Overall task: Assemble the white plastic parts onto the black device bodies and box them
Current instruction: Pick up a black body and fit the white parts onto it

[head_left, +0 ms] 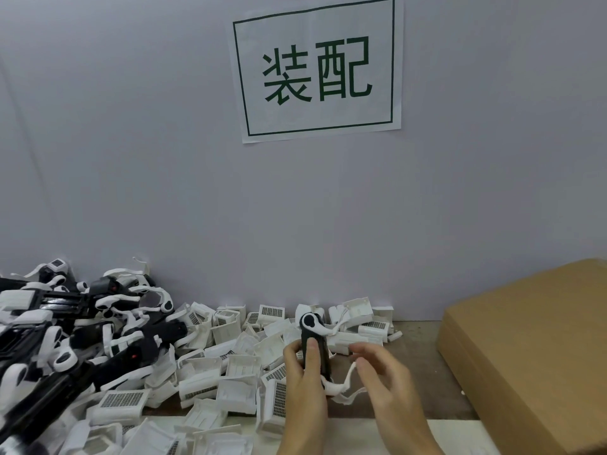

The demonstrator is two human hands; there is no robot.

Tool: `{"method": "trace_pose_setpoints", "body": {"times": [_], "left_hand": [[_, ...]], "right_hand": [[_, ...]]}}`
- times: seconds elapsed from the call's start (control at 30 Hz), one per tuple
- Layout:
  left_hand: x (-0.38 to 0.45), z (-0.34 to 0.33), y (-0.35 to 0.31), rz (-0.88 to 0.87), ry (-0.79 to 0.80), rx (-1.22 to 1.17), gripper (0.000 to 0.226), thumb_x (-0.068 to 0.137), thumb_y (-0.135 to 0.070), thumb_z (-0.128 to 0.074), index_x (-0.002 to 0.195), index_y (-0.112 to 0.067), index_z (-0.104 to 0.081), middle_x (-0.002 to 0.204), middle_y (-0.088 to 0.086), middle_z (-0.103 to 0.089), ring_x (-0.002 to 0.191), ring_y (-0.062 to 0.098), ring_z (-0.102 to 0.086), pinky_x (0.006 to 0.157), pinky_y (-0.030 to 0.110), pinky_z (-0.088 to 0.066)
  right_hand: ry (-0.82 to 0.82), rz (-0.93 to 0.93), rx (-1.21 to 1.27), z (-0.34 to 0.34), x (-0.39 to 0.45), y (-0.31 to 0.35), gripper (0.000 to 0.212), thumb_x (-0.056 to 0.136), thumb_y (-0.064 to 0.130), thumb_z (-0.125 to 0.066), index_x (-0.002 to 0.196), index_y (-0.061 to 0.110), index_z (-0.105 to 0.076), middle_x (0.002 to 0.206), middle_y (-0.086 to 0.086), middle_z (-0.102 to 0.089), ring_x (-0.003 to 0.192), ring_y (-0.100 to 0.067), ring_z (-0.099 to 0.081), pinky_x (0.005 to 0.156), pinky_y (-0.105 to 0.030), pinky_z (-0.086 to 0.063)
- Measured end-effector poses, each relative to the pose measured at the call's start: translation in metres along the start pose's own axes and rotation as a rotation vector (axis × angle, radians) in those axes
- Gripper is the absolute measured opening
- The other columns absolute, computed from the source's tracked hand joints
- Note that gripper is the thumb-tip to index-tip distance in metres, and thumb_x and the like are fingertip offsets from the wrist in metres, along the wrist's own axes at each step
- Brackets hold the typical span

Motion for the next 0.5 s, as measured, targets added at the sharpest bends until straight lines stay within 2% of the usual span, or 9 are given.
{"method": "trace_pose_setpoints", "body": {"times": [0.07, 0.13, 0.2, 0.27, 0.33, 0.37, 0.43, 0.47, 0.5], "left_hand": [[-0.0029, -0.0026, -0.001, 0.0, 0.063, 0.015, 0.021, 0.105, -0.041, -0.04, 0.11, -0.034, -0.059, 0.103, 0.005, -0.07, 0.093, 0.019, -0.068, 0.08, 0.039, -0.053], [-0.0058, -0.0042, -0.0017, -0.004, 0.105, 0.031, 0.03, 0.107, -0.037, -0.037, 0.119, -0.035, -0.064, 0.116, 0.005, -0.067, 0.109, 0.022, -0.066, 0.097, 0.052, -0.052], [-0.0061, -0.0047, -0.0017, -0.008, 0.084, 0.025, 0.031, 0.107, -0.029, -0.04, 0.124, -0.03, -0.067, 0.124, 0.003, -0.065, 0.116, 0.02, -0.063, 0.104, 0.05, -0.049], [-0.0049, -0.0046, -0.002, 0.0, 0.063, -0.019, 0.026, 0.104, -0.02, -0.05, 0.119, -0.025, -0.07, 0.12, 0.003, -0.069, 0.11, 0.018, -0.067, 0.098, 0.041, -0.054], [-0.0029, -0.0029, -0.0027, 0.01, 0.043, -0.086, 0.018, 0.097, -0.016, -0.062, 0.111, -0.022, -0.071, 0.111, 0.006, -0.072, 0.099, 0.021, -0.071, 0.082, 0.037, -0.059], [-0.0026, -0.002, -0.0038, 0.02, 0.021, -0.126, 0.016, 0.093, -0.016, -0.067, 0.109, -0.019, -0.069, 0.109, 0.009, -0.072, 0.097, 0.026, -0.071, 0.08, 0.04, -0.059], [-0.0006, -0.0004, -0.0038, 0.088, -0.033, -0.195, 0.026, 0.088, -0.021, -0.072, 0.11, -0.01, -0.064, 0.104, 0.017, -0.07, 0.099, 0.038, -0.069, 0.088, 0.054, -0.056], [-0.0003, -0.0012, -0.0045, 0.146, -0.029, -0.227, 0.033, 0.088, -0.025, -0.072, 0.111, -0.004, -0.062, 0.097, 0.02, -0.069, 0.096, 0.042, -0.068, 0.091, 0.056, -0.055], [-0.0017, -0.0028, -0.0069, 0.211, 0.029, -0.262, 0.041, 0.087, -0.032, -0.071, 0.109, 0.002, -0.063, 0.09, 0.024, -0.068, 0.09, 0.042, -0.068, 0.087, 0.054, -0.056]], "right_hand": [[0.053, 0.014, -0.034, -0.0024, 0.0001, 0.0006, 0.014, 0.096, 0.02, -0.064, 0.1, 0.031, -0.072, 0.095, 0.019, -0.074, 0.094, 0.0, -0.066, 0.08, -0.019, -0.051], [0.066, 0.009, -0.051, -0.0054, 0.0005, 0.0, 0.01, 0.089, 0.031, -0.073, 0.098, 0.035, -0.072, 0.093, 0.022, -0.074, 0.09, 0.002, -0.068, 0.075, -0.018, -0.054], [0.048, -0.013, -0.033, -0.006, 0.0017, -0.0032, 0.019, 0.082, 0.031, -0.08, 0.099, 0.033, -0.073, 0.092, 0.02, -0.076, 0.089, 0.0, -0.071, 0.078, -0.023, -0.057], [0.06, -0.06, 0.033, -0.0057, 0.0041, -0.0055, 0.027, 0.08, 0.026, -0.083, 0.104, 0.027, -0.074, 0.093, 0.012, -0.078, 0.089, -0.007, -0.074, 0.081, -0.033, -0.06], [0.055, -0.106, 0.137, -0.0041, 0.0075, -0.0076, 0.031, 0.076, 0.024, -0.085, 0.106, 0.022, -0.076, 0.094, 0.005, -0.079, 0.088, -0.014, -0.075, 0.078, -0.033, -0.061], [0.056, -0.135, 0.21, -0.0028, 0.0087, -0.0081, 0.034, 0.072, 0.028, -0.086, 0.104, 0.021, -0.078, 0.094, 0.0, -0.079, 0.087, -0.019, -0.076, 0.074, -0.031, -0.06], [0.121, -0.212, 0.38, -0.0007, 0.0092, -0.0078, 0.04, 0.066, 0.039, -0.081, 0.1, 0.017, -0.081, 0.093, -0.014, -0.078, 0.086, -0.028, -0.076, 0.067, -0.029, -0.057], [0.172, -0.247, 0.438, 0.0, 0.0089, -0.0078, 0.041, 0.067, 0.041, -0.078, 0.098, 0.014, -0.081, 0.094, -0.02, -0.077, 0.085, -0.031, -0.075, 0.065, -0.03, -0.056], [0.22, -0.272, 0.475, 0.0003, 0.0085, -0.0073, 0.041, 0.069, 0.04, -0.076, 0.097, 0.01, -0.08, 0.095, -0.023, -0.076, 0.086, -0.034, -0.075, 0.066, -0.031, -0.057]]}}
Point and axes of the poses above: each hand's wrist, its own x-axis towards the middle knuckle, its own z-axis out of the back of the hand, y = z × x, the point moved 1 cm from there along x, towards the middle knuckle
